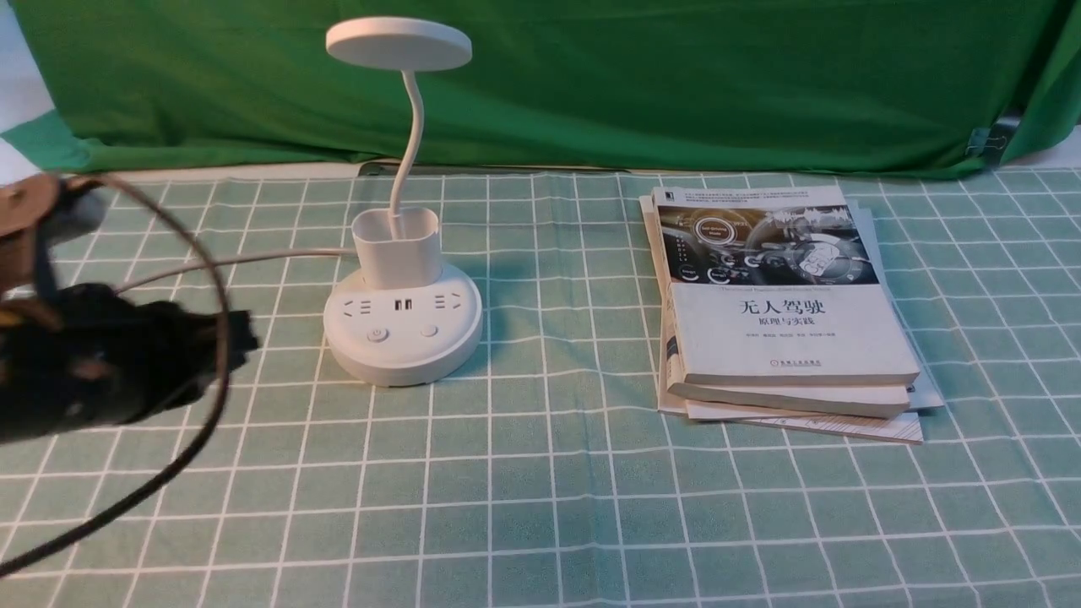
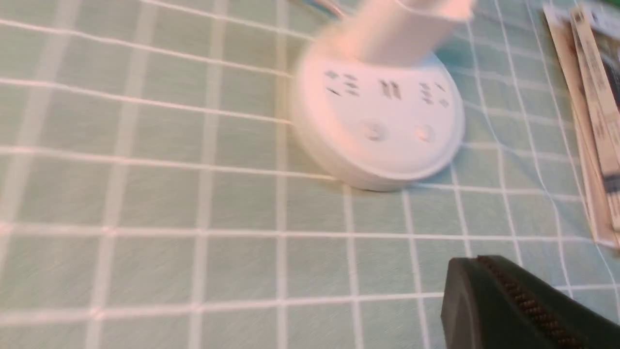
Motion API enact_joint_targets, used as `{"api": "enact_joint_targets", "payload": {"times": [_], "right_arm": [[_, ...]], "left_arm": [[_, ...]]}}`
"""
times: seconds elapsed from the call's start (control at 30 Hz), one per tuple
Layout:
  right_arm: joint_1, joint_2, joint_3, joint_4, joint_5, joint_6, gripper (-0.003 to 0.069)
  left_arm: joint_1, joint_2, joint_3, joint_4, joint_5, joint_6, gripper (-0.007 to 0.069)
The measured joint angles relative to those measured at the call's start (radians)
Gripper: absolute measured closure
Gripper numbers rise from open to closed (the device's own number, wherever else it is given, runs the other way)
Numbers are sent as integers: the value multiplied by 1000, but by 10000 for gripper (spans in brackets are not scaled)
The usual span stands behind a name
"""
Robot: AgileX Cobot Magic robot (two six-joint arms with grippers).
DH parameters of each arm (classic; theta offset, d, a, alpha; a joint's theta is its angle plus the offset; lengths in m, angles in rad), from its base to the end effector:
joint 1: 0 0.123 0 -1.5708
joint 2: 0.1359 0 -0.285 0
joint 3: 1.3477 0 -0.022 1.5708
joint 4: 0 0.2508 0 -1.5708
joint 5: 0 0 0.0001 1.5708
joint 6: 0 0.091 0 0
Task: Turn on the table lamp.
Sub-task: 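Press the power button on the lamp base to turn the lamp on with the left gripper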
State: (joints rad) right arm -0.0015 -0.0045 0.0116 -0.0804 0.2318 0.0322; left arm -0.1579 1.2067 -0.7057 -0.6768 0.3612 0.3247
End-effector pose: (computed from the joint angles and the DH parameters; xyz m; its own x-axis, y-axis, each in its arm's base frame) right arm 0.0556 -0.0018 0.1886 -0.1512 -0.0458 -0.9874 0.0128 0.9988 -0.0483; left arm 0.2356 -0.0580 0.2627 -0.7049 -0.1982 -0.6811 0.1042 0.9208 -0.3758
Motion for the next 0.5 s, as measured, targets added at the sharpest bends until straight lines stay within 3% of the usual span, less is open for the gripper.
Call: {"api": "enact_joint_targets", "payload": {"times": [0.07,0.33,0.5], "right_arm": [[0,0,0,0,0,0,418],[0,0,0,0,0,0,418],[0,0,0,0,0,0,418]], "left_arm": [[-76,121,-89,66,-7,-37,629],[-247,498,-428,621,43,-458,629],[-255,624,-535,694,90,-518,629]]}}
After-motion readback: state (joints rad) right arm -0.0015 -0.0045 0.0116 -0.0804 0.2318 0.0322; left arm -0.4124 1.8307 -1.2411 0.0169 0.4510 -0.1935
